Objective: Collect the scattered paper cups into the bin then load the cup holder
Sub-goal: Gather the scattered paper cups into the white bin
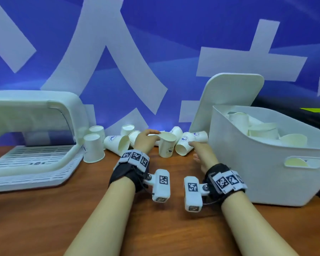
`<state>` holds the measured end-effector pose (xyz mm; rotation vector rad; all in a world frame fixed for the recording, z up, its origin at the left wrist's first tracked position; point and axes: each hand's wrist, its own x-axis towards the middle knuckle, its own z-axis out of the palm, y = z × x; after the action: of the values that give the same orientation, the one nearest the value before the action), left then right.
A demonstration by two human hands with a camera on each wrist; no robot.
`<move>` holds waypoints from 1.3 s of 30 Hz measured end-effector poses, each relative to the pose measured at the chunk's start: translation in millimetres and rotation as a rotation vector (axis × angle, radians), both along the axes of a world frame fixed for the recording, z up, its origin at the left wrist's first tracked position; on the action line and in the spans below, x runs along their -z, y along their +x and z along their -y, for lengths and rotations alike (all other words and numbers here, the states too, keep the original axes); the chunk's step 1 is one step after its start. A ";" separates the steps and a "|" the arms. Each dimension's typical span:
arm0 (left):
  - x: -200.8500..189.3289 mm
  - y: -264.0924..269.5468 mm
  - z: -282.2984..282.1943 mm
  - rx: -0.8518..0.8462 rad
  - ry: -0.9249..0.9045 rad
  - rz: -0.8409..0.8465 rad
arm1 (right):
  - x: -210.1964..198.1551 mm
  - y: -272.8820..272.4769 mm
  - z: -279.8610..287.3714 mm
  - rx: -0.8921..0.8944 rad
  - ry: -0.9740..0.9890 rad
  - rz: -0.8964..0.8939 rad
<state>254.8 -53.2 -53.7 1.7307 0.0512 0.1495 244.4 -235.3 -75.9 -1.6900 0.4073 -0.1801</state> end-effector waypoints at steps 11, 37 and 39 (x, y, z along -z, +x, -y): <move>26.0 30.7 8.6 0.127 0.196 0.033 | 14.8 43.9 1.7 0.036 0.076 -0.203; 38.7 34.5 -9.3 0.097 0.196 0.029 | 19.5 67.1 -15.2 0.084 -0.202 -0.235; 37.6 33.6 -10.6 0.098 0.165 0.013 | 18.2 64.2 -13.9 0.060 -0.230 -0.208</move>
<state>288.4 -42.5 -91.3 1.8925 -0.0571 0.0950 308.5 -221.4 -94.0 -1.9319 0.6123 -0.0973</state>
